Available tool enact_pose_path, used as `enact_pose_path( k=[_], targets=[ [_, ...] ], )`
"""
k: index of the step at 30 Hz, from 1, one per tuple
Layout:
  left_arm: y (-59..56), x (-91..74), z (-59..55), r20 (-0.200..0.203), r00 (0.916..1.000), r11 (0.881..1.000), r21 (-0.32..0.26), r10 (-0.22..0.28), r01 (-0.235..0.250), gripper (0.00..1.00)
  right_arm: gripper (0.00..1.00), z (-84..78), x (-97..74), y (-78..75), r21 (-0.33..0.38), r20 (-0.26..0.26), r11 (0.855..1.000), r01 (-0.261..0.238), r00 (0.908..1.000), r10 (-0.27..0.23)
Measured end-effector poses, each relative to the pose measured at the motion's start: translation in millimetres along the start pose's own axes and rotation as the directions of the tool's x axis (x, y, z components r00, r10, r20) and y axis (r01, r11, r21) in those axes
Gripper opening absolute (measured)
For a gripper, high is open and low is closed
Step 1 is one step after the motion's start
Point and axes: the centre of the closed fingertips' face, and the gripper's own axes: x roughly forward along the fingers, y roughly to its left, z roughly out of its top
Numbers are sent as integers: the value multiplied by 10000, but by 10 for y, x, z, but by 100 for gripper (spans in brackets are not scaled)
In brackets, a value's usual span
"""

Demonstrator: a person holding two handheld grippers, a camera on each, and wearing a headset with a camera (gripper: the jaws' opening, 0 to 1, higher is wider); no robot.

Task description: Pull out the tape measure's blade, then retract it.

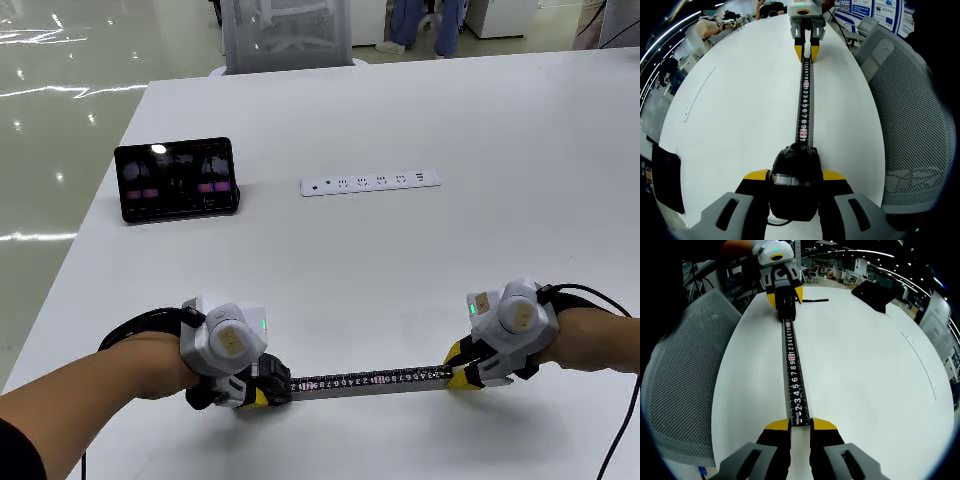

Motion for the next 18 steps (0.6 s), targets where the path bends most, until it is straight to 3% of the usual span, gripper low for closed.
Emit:
enact_pose_path(
  k=[18],
  targets=[
    [17,3,-4,-8,10000,10000,-3,1,-1,32,10,-104,-67,-32,75,-109,9999,92,9999,-91]
  ],
)
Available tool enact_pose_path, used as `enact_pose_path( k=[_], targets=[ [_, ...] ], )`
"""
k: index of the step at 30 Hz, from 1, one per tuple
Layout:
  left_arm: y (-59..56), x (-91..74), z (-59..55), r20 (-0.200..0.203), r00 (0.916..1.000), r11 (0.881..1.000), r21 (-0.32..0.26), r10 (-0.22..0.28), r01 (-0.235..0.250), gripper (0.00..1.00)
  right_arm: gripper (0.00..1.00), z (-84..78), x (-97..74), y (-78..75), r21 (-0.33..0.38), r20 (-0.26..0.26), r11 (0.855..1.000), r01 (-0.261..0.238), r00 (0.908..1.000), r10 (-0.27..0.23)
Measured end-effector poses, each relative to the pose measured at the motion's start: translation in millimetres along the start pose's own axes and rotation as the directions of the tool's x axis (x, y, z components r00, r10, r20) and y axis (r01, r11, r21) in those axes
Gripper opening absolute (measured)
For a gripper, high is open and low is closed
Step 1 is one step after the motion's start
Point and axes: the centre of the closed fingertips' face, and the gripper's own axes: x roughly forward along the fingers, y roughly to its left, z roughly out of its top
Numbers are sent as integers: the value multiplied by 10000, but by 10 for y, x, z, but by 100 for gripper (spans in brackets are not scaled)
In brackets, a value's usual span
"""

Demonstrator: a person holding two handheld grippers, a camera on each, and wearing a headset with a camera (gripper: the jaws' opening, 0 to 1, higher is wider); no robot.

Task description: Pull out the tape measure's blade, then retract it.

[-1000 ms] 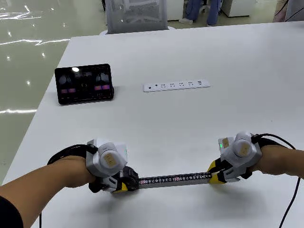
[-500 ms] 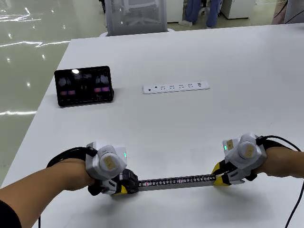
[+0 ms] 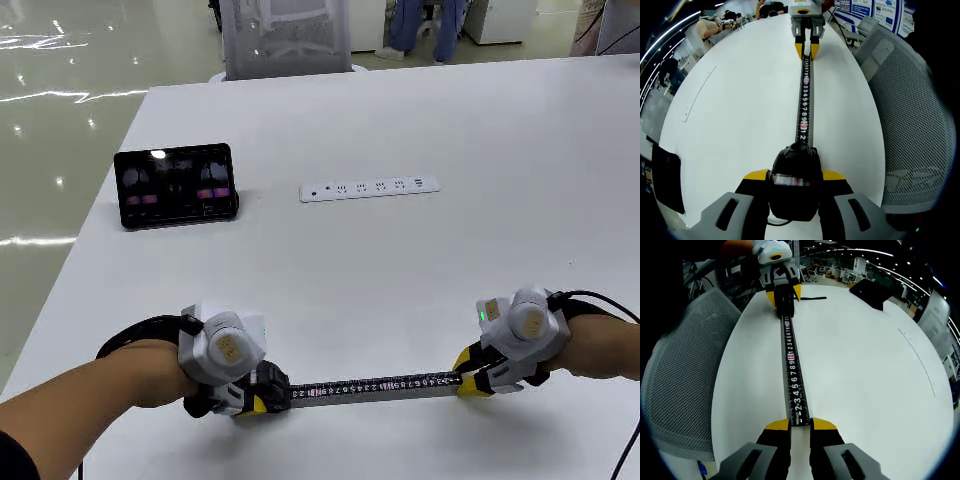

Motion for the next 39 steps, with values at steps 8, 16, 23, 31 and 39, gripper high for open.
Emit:
enact_pose_path(
  k=[8,16,23,31,39],
  targets=[
    [10,1,4,12,10000,10000,-22,-4,4,32,10,-1,-4,-3,29,-4,10000,20,10000,-20],
    [0,6,18,152,9999,10000,33,-35,34,32,11,16,11,5,-242,-557,9997,27,9984,-41],
    [3,16,22,241,9997,10000,-41,86,-85,33,12,10,15,11,-134,-1022,9999,16,9948,-29],
    [-4,54,5,173,9997,9999,-61,155,-154,35,12,6,23,25,-103,-1312,9998,150,9912,-162],
    [12,57,6,186,9997,9998,-157,133,-130,35,12,10,33,0,550,-1075,9976,414,9936,-353]
  ],
)
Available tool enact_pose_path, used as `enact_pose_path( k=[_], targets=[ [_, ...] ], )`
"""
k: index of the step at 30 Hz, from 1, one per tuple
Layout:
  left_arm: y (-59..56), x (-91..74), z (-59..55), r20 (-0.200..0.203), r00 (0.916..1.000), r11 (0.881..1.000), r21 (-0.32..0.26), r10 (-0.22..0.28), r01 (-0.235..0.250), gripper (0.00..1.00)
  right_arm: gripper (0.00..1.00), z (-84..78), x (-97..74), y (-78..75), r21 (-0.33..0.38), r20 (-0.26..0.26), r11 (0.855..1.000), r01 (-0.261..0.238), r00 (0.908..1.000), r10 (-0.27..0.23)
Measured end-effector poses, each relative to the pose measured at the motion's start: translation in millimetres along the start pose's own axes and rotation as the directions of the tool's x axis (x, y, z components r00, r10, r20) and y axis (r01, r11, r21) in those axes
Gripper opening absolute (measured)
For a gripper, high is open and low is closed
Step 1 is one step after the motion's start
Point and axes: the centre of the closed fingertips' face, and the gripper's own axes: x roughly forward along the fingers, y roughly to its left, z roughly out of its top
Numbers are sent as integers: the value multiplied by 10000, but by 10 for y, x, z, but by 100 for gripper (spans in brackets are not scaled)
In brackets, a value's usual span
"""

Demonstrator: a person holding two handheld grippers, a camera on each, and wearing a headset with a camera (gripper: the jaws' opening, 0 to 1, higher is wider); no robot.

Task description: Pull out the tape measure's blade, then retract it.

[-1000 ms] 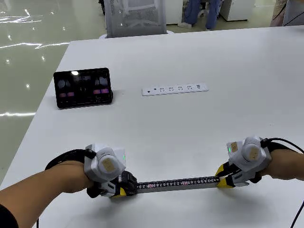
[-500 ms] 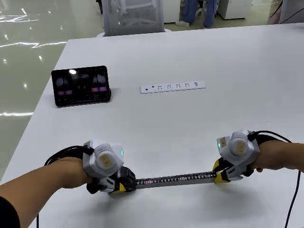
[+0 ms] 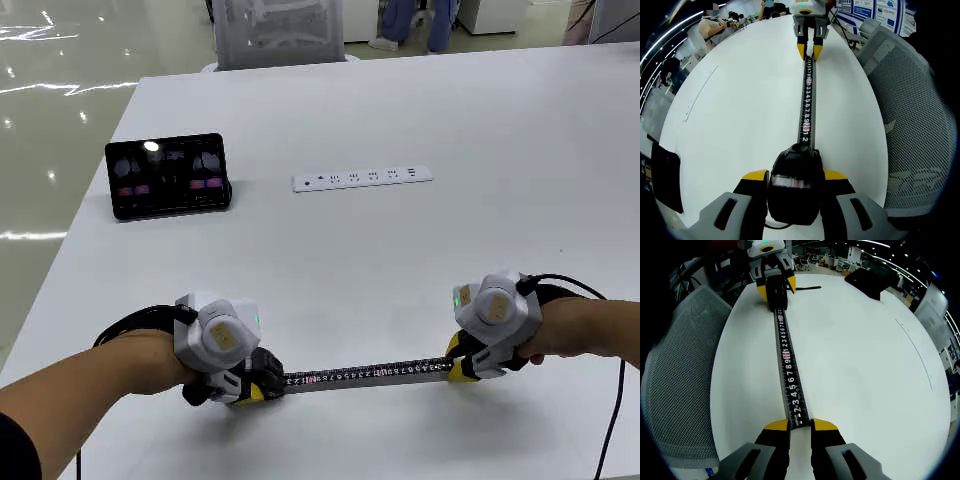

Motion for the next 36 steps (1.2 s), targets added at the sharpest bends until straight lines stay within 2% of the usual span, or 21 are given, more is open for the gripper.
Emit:
enact_pose_path(
  k=[2,3,4,6,9,11,16,19,23,29,30,33,36],
  targets=[
    [1,-3,8,48,10000,9999,-128,44,-44,36,12,2,1,-2,68,10,10000,12,10000,-12],
    [3,-9,9,47,10000,9998,-204,58,-57,36,12,2,2,-1,-464,-77,9989,-59,10000,56],
    [9,-19,13,57,9999,9995,-308,105,-103,36,12,-1,2,8,-588,-119,9982,-68,9999,61],
    [24,-43,51,298,9995,9984,-560,137,-121,37,12,-4,3,10,-273,-155,9996,-40,9999,36],
    [71,-58,60,424,9990,9974,-709,157,-127,42,13,-3,3,14,-246,-188,9997,-26,9998,22],
    [94,-64,50,461,9988,9965,-823,172,-134,46,13,-2,3,23,-295,-210,9996,15,9998,-21],
    [93,-92,47,501,9985,9952,-967,197,-148,47,13,0,-7,15,-488,-237,9988,97,9997,-109],
    [126,-121,35,569,9981,9928,-1190,230,-161,49,15,59,-42,-11,-305,25,9993,211,9998,-210],
    [181,-161,61,888,9954,9818,-1890,355,-181,54,17,92,-84,-42,-95,306,9990,444,9986,-441],
    [240,-212,-6,881,9940,9668,-2525,642,-401,62,20,138,-92,-65,420,830,9967,691,9939,-724],
    [255,-223,-14,968,9918,9566,-2867,834,-524,63,21,149,-105,-77,640,988,9950,761,9917,-822],
    [274,-267,-48,1120,9876,9375,-3417,1104,-660,64,24,153,-151,-107,955,1257,9907,972,9861,-1089],
    [305,-281,-98,1294,9819,9120,-4032,1383,-753,67,24,141,-203,-130,1358,1497,9850,1063,9806,-1264]
  ],
)
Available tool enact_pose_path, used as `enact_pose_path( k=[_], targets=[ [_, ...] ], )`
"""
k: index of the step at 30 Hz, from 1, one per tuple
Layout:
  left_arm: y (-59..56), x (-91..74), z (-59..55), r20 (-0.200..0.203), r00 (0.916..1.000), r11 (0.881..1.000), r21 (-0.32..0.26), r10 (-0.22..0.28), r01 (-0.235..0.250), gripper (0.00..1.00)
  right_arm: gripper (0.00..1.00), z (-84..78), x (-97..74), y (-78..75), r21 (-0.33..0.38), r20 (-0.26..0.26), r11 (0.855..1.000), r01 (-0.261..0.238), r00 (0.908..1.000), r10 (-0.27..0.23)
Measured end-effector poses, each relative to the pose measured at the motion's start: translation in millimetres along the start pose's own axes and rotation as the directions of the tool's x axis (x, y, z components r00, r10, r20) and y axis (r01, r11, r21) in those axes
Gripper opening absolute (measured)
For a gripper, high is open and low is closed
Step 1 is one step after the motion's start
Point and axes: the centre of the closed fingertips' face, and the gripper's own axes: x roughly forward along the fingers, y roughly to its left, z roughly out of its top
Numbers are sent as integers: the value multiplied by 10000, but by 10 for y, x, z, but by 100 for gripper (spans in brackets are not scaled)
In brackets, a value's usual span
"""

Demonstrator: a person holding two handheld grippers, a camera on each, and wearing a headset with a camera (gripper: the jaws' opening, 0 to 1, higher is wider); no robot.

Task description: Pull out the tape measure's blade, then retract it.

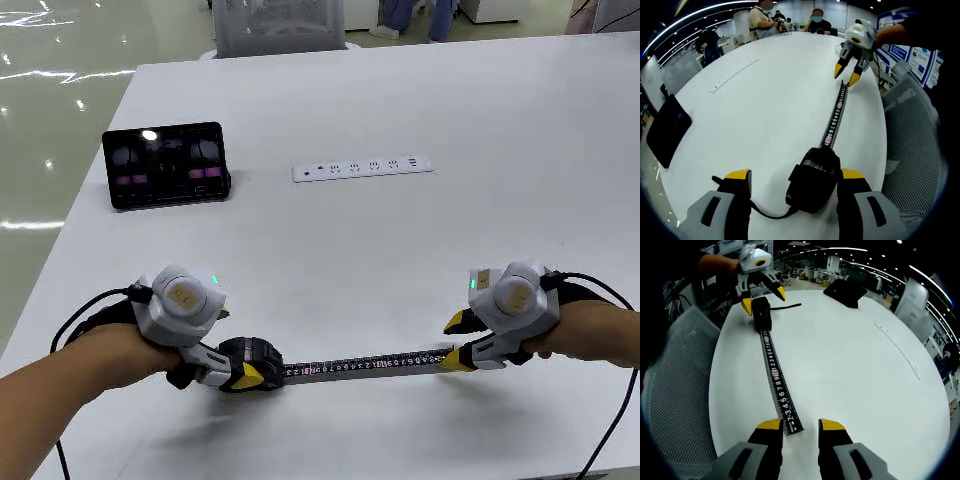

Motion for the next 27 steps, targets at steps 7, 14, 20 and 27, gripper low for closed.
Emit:
enact_pose_path(
  k=[7,14,20,27],
  targets=[
    [29,-72,-41,401,9982,9956,-836,455,-420,71,26,-25,-116,-70,680,614,9958,606,9960,-648],
    [122,-270,-10,1398,9813,9726,-2093,1321,-1011,76,32,-140,-277,-74,1425,986,9832,1144,9867,-1292],
    [226,-409,-107,1680,9658,9386,-3165,1977,-1371,82,32,-217,-479,-61,1880,1296,9710,1475,9763,-1734],
    [180,-576,-116,2050,9462,9174,-3625,2503,-1642,87,37,-319,-677,-24,2413,1392,9530,1830,9654,-2206]
  ],
)
